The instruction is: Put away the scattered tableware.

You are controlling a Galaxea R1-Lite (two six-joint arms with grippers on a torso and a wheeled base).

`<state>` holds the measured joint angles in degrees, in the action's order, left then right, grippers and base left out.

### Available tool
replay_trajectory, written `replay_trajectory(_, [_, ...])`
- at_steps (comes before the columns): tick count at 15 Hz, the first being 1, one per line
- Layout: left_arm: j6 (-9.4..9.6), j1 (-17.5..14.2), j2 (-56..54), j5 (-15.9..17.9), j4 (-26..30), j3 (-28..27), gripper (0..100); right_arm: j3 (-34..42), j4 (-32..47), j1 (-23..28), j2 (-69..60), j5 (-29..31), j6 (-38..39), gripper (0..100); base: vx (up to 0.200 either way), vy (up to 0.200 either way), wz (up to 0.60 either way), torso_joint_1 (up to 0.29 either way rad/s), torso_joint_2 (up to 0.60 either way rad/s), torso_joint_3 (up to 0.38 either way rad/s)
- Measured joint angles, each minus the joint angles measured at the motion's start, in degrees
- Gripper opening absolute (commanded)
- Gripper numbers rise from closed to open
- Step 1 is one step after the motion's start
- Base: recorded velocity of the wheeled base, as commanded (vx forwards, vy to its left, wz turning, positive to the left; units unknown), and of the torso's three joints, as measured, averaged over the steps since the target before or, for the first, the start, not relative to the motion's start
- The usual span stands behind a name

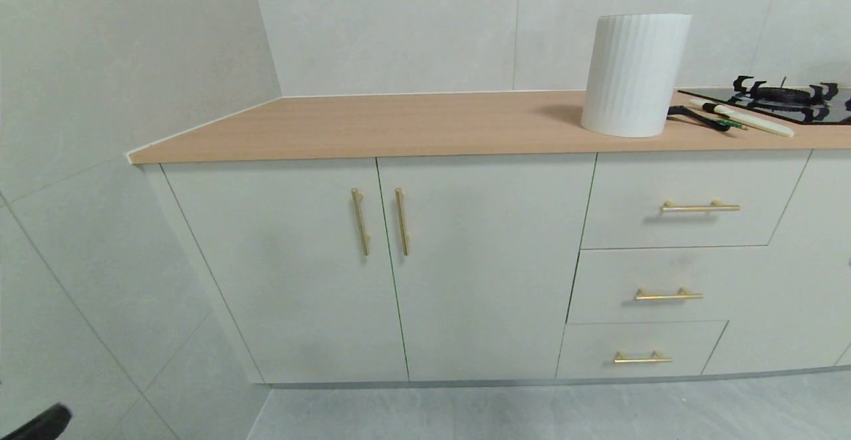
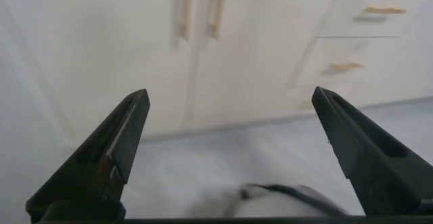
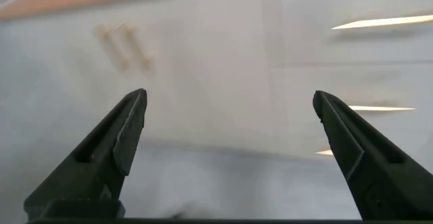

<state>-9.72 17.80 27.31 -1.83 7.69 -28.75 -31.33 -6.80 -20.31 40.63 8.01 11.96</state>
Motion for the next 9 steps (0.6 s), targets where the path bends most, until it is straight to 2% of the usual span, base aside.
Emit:
replay_trajectory(1, [1.32, -1.6, -3.6, 0.0, 0.2, 1.4, 100, 1.4, 2.4, 2.3, -5.6, 0.5, -1.3, 100, 0.0, 0.0, 0.0, 0.0, 0.0, 0.0])
replay_trajectory(4, [3.73, -5.4, -12.7, 0.1, 0.8, 3.9, 100, 3.9, 12.3, 8.7, -21.2, 1.5, -6.3, 100, 0.0, 0.0, 0.0, 0.0, 0.0, 0.0])
replay_trajectory(6, [6.68, -8.2, -17.4, -0.2, 1.3, 5.9, 100, 5.1, 18.1, 13.7, -28.9, 2.0, -9.9, 100, 0.0, 0.0, 0.0, 0.0, 0.0, 0.0])
replay_trajectory(8, [7.84, -10.5, -19.9, -4.6, 1.1, 8.8, 100, 6.9, 19.3, 18.0, -34.7, 1.9, -12.4, 100, 0.0, 0.0, 0.0, 0.0, 0.0, 0.0])
replay_trajectory(9, [8.39, -11.5, -20.6, -5.7, 0.8, 9.6, 100, 8.6, 19.2, 19.0, -36.7, 3.0, -14.1, 100, 0.0, 0.0, 0.0, 0.0, 0.0, 0.0])
